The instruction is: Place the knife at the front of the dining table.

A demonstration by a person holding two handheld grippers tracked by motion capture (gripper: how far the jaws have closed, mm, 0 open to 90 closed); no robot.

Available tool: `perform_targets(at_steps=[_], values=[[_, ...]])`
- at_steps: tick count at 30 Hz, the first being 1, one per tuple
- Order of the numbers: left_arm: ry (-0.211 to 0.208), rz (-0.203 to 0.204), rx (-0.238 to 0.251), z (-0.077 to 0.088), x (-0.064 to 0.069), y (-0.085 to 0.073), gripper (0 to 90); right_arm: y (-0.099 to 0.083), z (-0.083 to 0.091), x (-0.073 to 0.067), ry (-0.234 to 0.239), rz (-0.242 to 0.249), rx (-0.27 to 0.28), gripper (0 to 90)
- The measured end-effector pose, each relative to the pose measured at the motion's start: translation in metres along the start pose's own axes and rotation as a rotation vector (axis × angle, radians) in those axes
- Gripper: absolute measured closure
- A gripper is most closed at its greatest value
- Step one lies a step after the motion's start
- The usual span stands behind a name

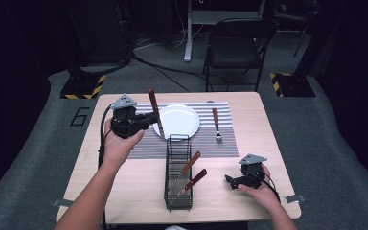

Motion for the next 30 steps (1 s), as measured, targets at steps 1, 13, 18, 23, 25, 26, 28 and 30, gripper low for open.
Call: perform_targets(at_steps=[1, 13, 18, 23, 25, 26, 28, 30], values=[[0.000, 0.000, 0.000, 0.000, 0.000, 0.000, 80.7, 0.000, 0.000, 0.000, 0.000, 0.000, 0.000, 0.0], [0.059, 0.036, -0.020, -0.001, -0.024, -0.014, 80.7, 0.000, 0.000, 0.000, 0.000, 0.000, 0.000, 0.0], [0.075, 0.063, -0.025, -0.003, -0.033, -0.020, 80.7, 0.000, 0.000, 0.000, 0.000, 0.001, 0.000, 0.0], [0.091, 0.089, -0.030, -0.004, -0.040, -0.025, 80.7, 0.000, 0.000, 0.000, 0.000, 0.000, 0.000, 0.0], [0.097, 0.098, -0.036, -0.005, -0.043, -0.027, 80.7, 0.000, 0.000, 0.000, 0.000, 0.000, 0.000, 0.0], [0.103, 0.106, -0.037, -0.005, -0.045, -0.029, 80.7, 0.000, 0.000, 0.000, 0.000, -0.001, 0.000, 0.0], [0.112, 0.113, -0.040, -0.006, -0.049, -0.032, 80.7, 0.000, 0.000, 0.000, 0.000, 0.000, 0.000, 0.0], [0.123, 0.125, -0.047, -0.006, -0.054, -0.035, 80.7, 0.000, 0.000, 0.000, 0.000, 0.001, 0.000, 0.0]])
Point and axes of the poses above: each handheld gripper's, and its own axes: z roughly backward along the jaws, y roughly out of its top, x roughly to its right, the point moved 2 cm from there along -z, roughly forward along the jaws, and after that the axes turned 3 degrees about -z, right-handed, at the moved point
